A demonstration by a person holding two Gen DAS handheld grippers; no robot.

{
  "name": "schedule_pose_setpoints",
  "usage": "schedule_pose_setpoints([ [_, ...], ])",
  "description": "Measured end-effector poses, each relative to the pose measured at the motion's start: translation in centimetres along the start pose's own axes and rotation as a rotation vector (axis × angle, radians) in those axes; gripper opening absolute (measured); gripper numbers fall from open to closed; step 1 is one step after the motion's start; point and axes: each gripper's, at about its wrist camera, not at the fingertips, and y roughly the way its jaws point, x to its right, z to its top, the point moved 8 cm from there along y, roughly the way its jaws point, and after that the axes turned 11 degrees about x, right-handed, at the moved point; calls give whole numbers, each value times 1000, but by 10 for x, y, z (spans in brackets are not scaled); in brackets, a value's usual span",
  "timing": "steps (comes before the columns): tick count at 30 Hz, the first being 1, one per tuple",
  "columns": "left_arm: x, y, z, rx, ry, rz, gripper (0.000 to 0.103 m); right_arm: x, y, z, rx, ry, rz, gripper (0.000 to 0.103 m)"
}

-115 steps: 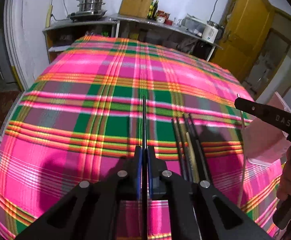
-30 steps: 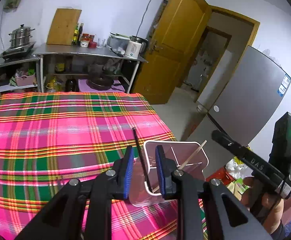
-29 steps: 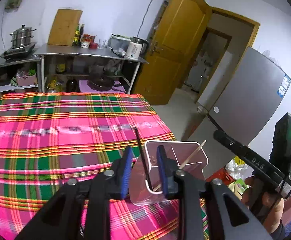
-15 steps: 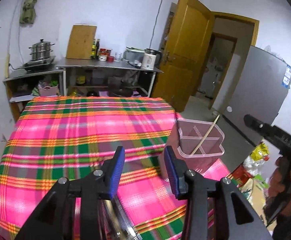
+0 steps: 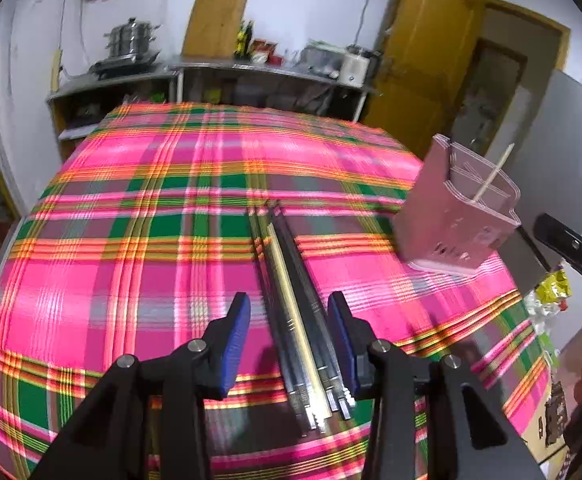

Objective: Organize utensils
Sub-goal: 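Move both tools back over the chopstick pile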

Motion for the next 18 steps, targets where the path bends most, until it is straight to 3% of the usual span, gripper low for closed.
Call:
schedule_pose_setpoints([
  [18, -22, 68, -23, -100, -5, 52, 29, -24, 65, -67, -186, -36, 43, 26],
])
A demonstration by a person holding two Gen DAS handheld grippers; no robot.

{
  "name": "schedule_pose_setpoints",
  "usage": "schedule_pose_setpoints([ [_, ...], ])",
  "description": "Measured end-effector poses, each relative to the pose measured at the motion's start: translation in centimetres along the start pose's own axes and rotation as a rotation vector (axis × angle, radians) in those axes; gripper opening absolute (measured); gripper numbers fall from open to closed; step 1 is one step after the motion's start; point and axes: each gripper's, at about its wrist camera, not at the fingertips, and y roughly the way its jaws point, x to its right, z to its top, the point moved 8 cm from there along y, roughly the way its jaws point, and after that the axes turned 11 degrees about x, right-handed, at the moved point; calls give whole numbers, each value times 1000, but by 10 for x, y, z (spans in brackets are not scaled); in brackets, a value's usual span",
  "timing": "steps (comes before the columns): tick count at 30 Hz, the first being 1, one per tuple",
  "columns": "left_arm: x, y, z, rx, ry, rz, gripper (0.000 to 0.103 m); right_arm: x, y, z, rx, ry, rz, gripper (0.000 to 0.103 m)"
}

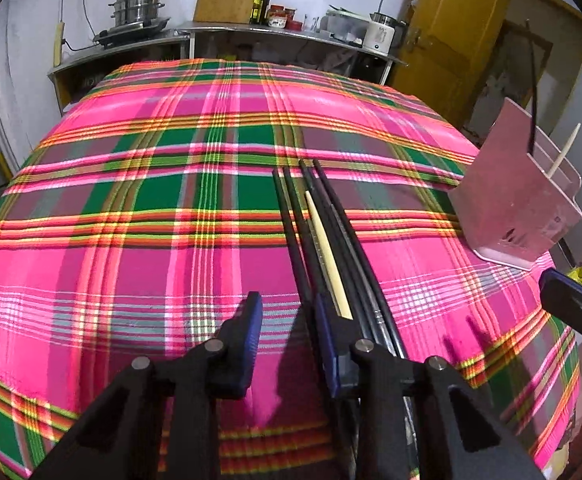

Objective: Organize utensils
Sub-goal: 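Move both tools back over the chopstick pile, then close the left tool on a black chopstick while the right tool grasps another black chopstick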

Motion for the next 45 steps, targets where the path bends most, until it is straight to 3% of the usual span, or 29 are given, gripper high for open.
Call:
schedule_pose_setpoints([
  [7, -2, 6, 4, 20, 14, 19, 29, -9, 25, -4, -36, -13, 9, 26],
  [11, -1, 8, 5, 30, 59, 54, 21, -15, 43, -6, -59, -23, 17, 26],
  [17, -9, 6, 5, 32, 35, 46, 14, -28, 75, -9, -105, -46, 27, 21],
  [27, -21, 4, 6, 27, -6, 19, 14, -37, 117, -11, -168, -58, 31, 16],
  [35, -25, 9, 10, 8, -46, -6, 14, -32, 122, -7, -182, -57, 6, 16],
  [45, -22, 25, 24, -22, 7, 15, 13, -34, 140, 3, -202, -109, -52, 15],
])
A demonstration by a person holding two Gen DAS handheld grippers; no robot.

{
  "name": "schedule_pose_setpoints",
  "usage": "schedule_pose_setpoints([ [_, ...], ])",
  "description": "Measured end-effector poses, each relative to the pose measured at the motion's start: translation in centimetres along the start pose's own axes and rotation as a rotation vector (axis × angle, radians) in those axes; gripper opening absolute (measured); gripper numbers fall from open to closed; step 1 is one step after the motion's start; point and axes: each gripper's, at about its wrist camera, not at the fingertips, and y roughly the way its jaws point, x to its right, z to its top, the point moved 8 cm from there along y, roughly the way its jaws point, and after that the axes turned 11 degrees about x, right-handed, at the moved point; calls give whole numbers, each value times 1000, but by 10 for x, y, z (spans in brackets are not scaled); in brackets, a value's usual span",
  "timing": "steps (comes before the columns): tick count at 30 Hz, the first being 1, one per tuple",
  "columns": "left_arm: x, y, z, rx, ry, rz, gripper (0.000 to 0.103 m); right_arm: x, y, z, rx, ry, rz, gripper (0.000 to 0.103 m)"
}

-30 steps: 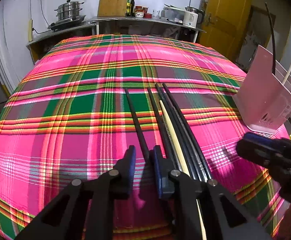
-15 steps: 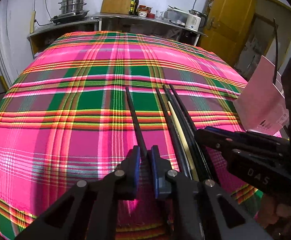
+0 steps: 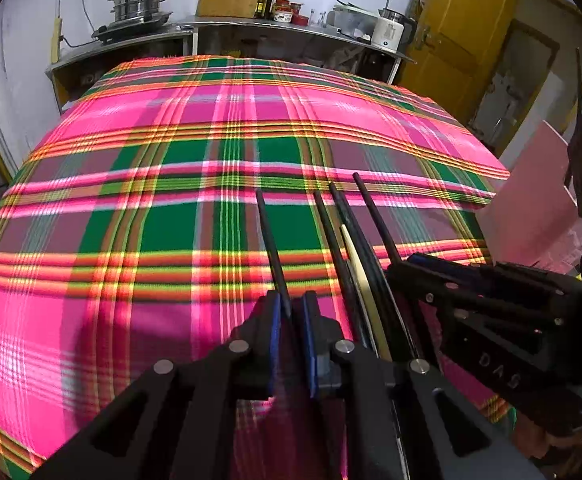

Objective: Organize utensils
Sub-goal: 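Close the left tool on a black chopstick while the right tool grasps another black chopstick, then lift both black chopsticks and lower them into the pink holder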

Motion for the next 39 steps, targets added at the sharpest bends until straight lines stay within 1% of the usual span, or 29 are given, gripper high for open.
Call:
schedule_pose_setpoints([
  [1, 1, 1, 1, -1, 8, 5, 12, 0, 1, 1, -1, -5, -6, 10],
  [2, 1, 2, 2, -2, 15, 11, 9, 0, 2, 2, -2, -6, -8, 8],
  [4, 2, 3, 3, -6, 19, 13, 9, 0, 3, 2, -5, 3, 1, 7],
  [6, 4, 1, 4, -8, 10, -5, 8, -1, -1, 3, -1, 13, 18, 5],
  [14, 11, -33, 20, 60, 3, -40, 6, -2, -46, 17, 90, 26, 55, 5],
  [21, 20, -79, 39, 139, 8, -67, 6, -6, -93, 28, 169, 32, 82, 5],
  [26, 25, -109, 47, 186, 11, -86, 6, -7, -124, 30, 217, 37, 91, 5],
  [32, 32, -137, 52, 225, 16, -109, 6, -5, -154, 31, 267, 48, 90, 5],
  [39, 42, -158, 61, 252, 11, -138, 6, 3, -184, 32, 315, 67, 83, 5],
])
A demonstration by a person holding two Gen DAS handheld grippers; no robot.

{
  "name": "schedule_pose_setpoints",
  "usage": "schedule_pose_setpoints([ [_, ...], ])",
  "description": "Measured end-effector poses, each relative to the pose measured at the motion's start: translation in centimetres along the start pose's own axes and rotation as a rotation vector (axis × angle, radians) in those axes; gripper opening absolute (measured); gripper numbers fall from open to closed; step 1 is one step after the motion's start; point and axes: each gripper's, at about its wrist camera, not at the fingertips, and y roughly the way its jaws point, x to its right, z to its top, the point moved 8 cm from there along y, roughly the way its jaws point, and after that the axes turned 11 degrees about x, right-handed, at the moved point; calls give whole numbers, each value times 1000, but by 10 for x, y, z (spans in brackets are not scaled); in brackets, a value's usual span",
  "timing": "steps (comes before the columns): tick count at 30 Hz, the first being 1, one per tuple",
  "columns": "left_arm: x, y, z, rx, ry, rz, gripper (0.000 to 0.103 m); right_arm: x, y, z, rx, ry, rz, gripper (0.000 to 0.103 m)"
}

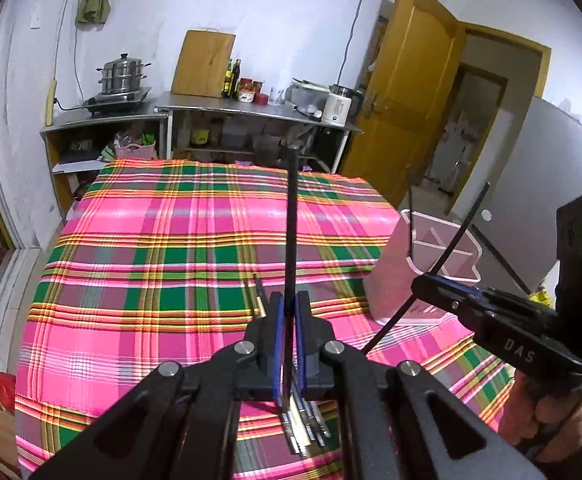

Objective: Organize utensils
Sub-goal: 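Lift both black chopsticks and lower them into the pink holder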

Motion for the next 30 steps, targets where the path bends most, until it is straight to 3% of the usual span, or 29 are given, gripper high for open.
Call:
schedule_pose_setpoints([
  [7, 19, -6, 12, 10, 0, -54, 6, 17, -26, 5, 35, 23, -24, 5],
  [18, 74, 28, 2, -71, 17, -158, 6, 62, -51, 5, 54, 91, -99, 6],
  [30, 135, 42, 78, 32, 50, -264, 6, 110, -91, 74, 218, 121, -181, 5],
])
